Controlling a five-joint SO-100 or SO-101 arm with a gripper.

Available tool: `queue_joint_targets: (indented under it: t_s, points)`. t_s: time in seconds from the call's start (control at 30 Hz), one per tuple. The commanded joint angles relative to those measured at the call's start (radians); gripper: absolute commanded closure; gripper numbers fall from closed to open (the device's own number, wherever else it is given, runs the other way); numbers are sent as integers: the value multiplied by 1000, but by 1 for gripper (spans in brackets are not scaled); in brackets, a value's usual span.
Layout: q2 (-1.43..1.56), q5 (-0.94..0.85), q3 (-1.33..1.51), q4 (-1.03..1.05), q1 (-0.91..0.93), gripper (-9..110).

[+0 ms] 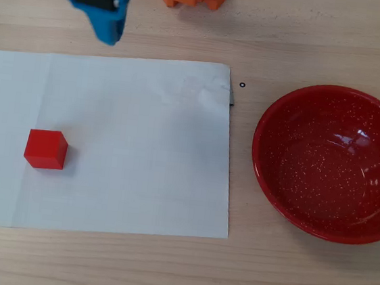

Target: Grasp the red cube and put it in the red bowl

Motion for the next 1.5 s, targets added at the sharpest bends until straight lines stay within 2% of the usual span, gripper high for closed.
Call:
queue_joint_targets:
  t_s: [0.0,0.33,0.6,0.77,1.03,1.47]
  points:
    - [-6,54,-187,40,-44,97]
    - [-314,281,-548,123,-150,93]
    - [-465,471,-666,144,-198,82]
    - [-538,483,-712,153,-201,74]
    - [-626,449,-796,152,-202,49]
    - [-719,437,-862,152,-201,36]
